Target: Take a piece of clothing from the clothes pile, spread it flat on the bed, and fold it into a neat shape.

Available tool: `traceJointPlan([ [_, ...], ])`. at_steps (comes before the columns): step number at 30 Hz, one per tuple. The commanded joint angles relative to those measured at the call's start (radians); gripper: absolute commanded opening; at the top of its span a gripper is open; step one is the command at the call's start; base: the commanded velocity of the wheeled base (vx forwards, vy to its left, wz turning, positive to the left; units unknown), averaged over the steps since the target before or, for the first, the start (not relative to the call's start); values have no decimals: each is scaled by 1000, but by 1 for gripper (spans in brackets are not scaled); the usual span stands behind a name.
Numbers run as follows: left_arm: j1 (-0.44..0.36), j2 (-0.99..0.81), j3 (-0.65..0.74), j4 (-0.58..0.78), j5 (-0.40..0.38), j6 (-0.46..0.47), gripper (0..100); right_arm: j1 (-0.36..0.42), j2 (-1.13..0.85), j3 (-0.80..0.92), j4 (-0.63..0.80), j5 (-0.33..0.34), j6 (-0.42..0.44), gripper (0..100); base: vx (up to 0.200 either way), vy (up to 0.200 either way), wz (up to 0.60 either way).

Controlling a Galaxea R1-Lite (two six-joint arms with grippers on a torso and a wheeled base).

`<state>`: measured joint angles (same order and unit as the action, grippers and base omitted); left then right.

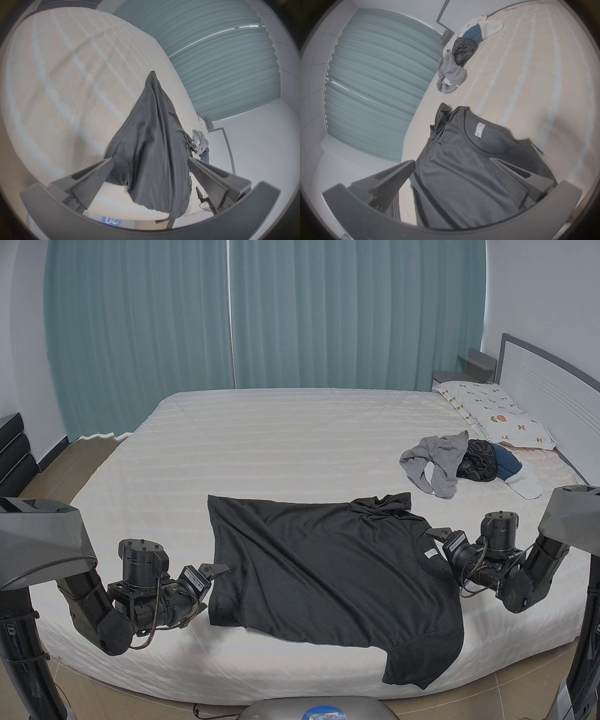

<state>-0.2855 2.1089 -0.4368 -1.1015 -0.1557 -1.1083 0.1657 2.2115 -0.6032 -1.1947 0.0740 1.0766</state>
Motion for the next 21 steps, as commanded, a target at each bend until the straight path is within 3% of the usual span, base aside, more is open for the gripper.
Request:
traceJointPlan([
  [1, -29, -6, 41, -23, -4, -8, 100, 23, -13, 122, -88, 4, 25, 100, 0, 0, 0],
  [5, -46, -15, 47, -24, -4, -21, 100, 29, -15, 140, -95, 4, 36, 100, 0, 0, 0],
  [17, -73, -18, 58, -23, 5, -36, 100, 29, -19, 149, -95, 1, 49, 100, 0, -200, 0],
  [21, -72, -18, 63, -24, 12, -30, 100, 31, -19, 149, -95, 0, 48, 100, 0, 0, 0],
])
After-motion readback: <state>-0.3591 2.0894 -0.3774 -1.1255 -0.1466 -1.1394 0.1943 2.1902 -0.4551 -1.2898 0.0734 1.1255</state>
